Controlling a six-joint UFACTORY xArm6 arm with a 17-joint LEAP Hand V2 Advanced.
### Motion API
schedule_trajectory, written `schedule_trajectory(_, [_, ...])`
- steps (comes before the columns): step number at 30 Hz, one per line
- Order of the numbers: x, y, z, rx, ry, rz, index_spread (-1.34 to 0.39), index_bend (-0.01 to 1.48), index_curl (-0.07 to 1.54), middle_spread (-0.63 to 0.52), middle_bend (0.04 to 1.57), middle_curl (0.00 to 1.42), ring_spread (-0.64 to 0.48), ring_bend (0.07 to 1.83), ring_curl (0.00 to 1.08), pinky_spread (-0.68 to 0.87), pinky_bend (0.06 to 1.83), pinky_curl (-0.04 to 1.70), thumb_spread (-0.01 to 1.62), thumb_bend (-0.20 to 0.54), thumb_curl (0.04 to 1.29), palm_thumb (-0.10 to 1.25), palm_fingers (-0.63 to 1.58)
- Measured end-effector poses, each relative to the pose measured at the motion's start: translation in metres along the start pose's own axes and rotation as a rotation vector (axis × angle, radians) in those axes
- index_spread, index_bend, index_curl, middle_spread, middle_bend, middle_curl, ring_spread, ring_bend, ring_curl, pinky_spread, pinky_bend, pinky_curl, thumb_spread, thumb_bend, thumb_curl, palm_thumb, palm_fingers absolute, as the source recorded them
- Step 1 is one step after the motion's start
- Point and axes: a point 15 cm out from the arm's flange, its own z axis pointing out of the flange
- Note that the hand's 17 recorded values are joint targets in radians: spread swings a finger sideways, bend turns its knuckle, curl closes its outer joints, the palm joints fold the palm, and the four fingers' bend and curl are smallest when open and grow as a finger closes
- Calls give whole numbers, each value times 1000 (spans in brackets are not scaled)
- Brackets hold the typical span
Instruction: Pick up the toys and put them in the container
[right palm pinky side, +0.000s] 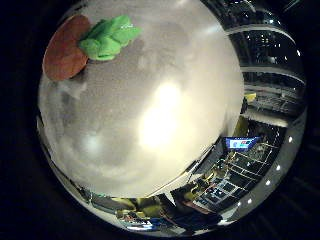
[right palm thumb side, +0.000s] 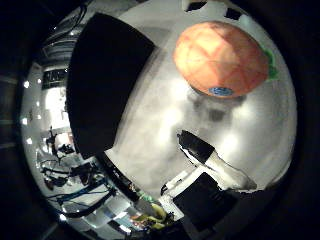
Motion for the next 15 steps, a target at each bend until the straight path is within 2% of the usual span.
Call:
schedule_trajectory(2, [-1,-2,6,0,0,-2,-362,149,256,-15,316,330,39,460,229,347,497,263,982,-24,354,729,224])
schedule_trajectory(5, [-1,-1,8,0,0,7,-396,179,258,-89,409,348,-97,591,245,246,497,246,965,-42,333,671,477])
schedule_trajectory(9, [14,4,8,16,11,28,-451,198,283,-198,493,369,-246,791,283,-5,574,222,950,-36,307,573,870])
schedule_trajectory(10, [18,6,8,17,11,34,-460,212,301,-221,526,383,-265,851,311,-109,661,247,949,-32,305,569,1090])
schedule_trajectory(11, [21,9,7,17,11,39,-468,210,304,-235,537,389,-276,870,314,-195,712,247,948,-31,304,568,1151])
schedule_trajectory(12, [23,10,7,17,12,41,-473,302,358,-247,623,428,-273,925,352,-325,796,287,951,-27,305,571,1351])
schedule_trajectory(13, [27,14,8,15,10,48,-469,330,371,-244,667,444,-272,923,356,-343,803,291,952,-27,305,571,1383])
schedule_trajectory(15, [34,22,8,11,7,60,-437,533,459,-225,809,498,-254,997,397,-383,888,340,952,-26,305,577,1478])
